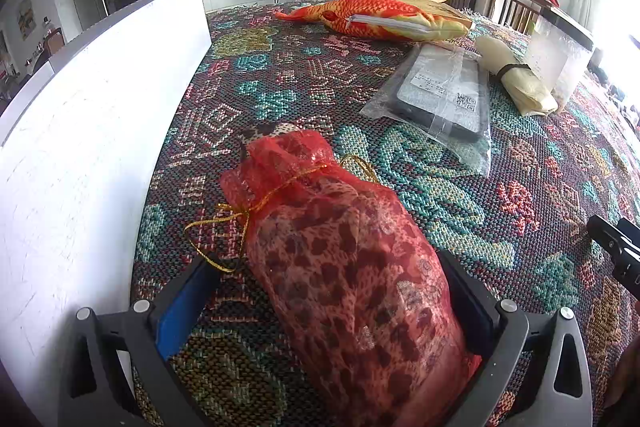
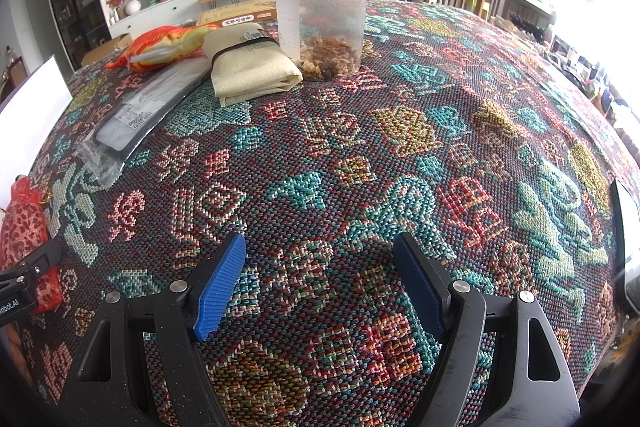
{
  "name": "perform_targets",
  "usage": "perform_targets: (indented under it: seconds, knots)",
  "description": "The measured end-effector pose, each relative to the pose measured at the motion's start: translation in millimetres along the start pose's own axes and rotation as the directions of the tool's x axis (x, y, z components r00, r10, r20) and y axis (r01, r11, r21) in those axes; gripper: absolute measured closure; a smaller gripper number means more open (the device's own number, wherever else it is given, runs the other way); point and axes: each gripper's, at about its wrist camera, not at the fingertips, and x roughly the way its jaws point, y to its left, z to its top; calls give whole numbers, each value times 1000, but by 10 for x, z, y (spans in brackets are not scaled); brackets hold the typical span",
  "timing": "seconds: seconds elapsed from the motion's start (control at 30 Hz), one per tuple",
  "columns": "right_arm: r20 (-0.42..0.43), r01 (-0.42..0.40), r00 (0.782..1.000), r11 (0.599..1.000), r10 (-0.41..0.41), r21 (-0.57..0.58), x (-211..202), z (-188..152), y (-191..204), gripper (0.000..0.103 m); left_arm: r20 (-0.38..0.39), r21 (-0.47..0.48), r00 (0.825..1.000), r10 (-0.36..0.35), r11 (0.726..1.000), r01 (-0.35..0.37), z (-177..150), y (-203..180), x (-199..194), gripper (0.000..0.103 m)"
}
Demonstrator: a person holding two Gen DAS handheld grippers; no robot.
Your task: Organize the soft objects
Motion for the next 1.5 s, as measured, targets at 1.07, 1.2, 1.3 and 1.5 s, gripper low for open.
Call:
perform_targets:
  seconds: [1.07,1.2,1.3,1.5]
  knots:
    - [0,1,1000,1000,-1,0,8,0,-5,24,-1,-1,1000,3,1000,-3,4,-7,3,0]
    - [-16,16,1000,1000,-17,-19,-35,-11,109,23,-23,12,1000,-16,1000,17,9,13,-8,0]
    - [-76,-59,995,998,60,8,-20,245,248,22,-5,18,999,-40,999,40,-16,42,-32,0]
    - [-216,-287,926,949,309,128,588,1179,996,23,-3,27,1000,-26,999,26,-11,21,-20,0]
